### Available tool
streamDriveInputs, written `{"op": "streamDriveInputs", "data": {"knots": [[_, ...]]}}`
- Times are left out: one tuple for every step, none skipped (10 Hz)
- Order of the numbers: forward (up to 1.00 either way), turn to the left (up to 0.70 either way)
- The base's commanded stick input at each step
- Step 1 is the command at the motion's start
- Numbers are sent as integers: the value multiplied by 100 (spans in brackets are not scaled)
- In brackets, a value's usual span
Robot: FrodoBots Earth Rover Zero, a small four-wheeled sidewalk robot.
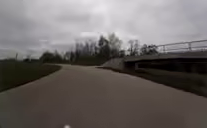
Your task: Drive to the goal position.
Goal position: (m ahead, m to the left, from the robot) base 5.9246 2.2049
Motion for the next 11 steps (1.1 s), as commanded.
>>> {"op": "streamDriveInputs", "data": {"knots": [[100,1],[100,3],[100,0],[100,0],[100,0],[100,0],[100,0],[100,0],[100,0],[100,1],[100,1]]}}
